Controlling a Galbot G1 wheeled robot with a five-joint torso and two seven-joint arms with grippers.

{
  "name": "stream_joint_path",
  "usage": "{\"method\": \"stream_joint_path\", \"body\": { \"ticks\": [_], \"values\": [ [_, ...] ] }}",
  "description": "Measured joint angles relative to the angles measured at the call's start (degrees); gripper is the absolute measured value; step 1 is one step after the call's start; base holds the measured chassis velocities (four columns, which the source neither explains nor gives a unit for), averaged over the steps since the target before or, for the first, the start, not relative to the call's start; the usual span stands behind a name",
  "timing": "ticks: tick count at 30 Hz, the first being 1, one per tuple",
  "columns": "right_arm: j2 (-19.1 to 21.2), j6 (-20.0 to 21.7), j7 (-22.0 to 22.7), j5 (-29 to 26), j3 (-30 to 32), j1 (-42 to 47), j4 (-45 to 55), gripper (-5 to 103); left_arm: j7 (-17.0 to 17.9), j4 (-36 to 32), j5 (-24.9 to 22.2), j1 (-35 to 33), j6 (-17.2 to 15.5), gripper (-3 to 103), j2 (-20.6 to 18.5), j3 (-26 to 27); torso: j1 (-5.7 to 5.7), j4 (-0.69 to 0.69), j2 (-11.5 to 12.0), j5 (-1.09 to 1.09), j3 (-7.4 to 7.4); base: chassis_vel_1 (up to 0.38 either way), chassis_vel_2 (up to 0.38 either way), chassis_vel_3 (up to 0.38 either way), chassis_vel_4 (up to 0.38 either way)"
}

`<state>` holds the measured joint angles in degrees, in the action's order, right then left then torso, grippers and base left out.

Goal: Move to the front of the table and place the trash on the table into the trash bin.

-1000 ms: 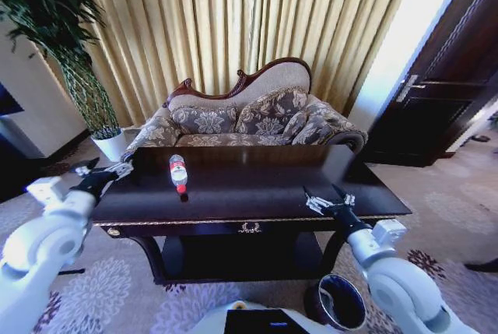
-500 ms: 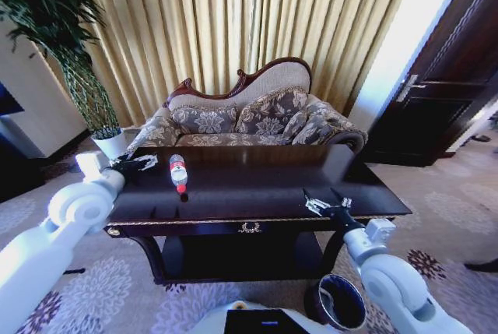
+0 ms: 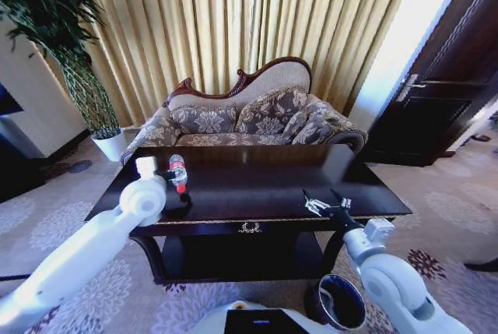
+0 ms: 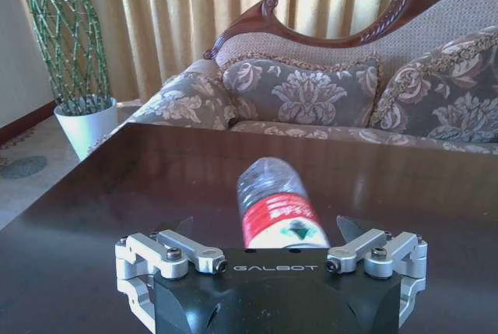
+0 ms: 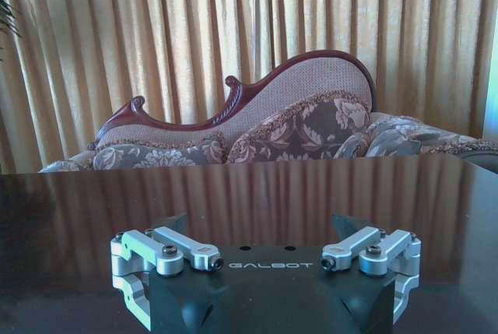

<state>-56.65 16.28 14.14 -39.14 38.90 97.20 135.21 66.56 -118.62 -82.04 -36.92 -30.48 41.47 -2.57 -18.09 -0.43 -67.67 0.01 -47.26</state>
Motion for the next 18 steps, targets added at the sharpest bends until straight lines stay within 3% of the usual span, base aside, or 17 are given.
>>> {"method": "stream_joint_path", "body": {
  "ticks": [7,18],
  "values": [
    [0.0,-0.1,0.0,0.0,0.0,0.1,-0.1,100,-0.8,0.5,0.3,1.1,0.1,100,1.4,-1.6,0.0,0.01,0.0,0.0,0.0,0.0,0.0,0.0,0.0],
    [0.1,-0.2,0.0,0.0,0.1,0.1,-0.6,100,1.0,2.0,-0.4,0.0,-0.4,100,3.0,-1.4,0.0,0.01,0.0,-0.01,0.0,0.0,0.0,0.0,0.0]
  ]
}}
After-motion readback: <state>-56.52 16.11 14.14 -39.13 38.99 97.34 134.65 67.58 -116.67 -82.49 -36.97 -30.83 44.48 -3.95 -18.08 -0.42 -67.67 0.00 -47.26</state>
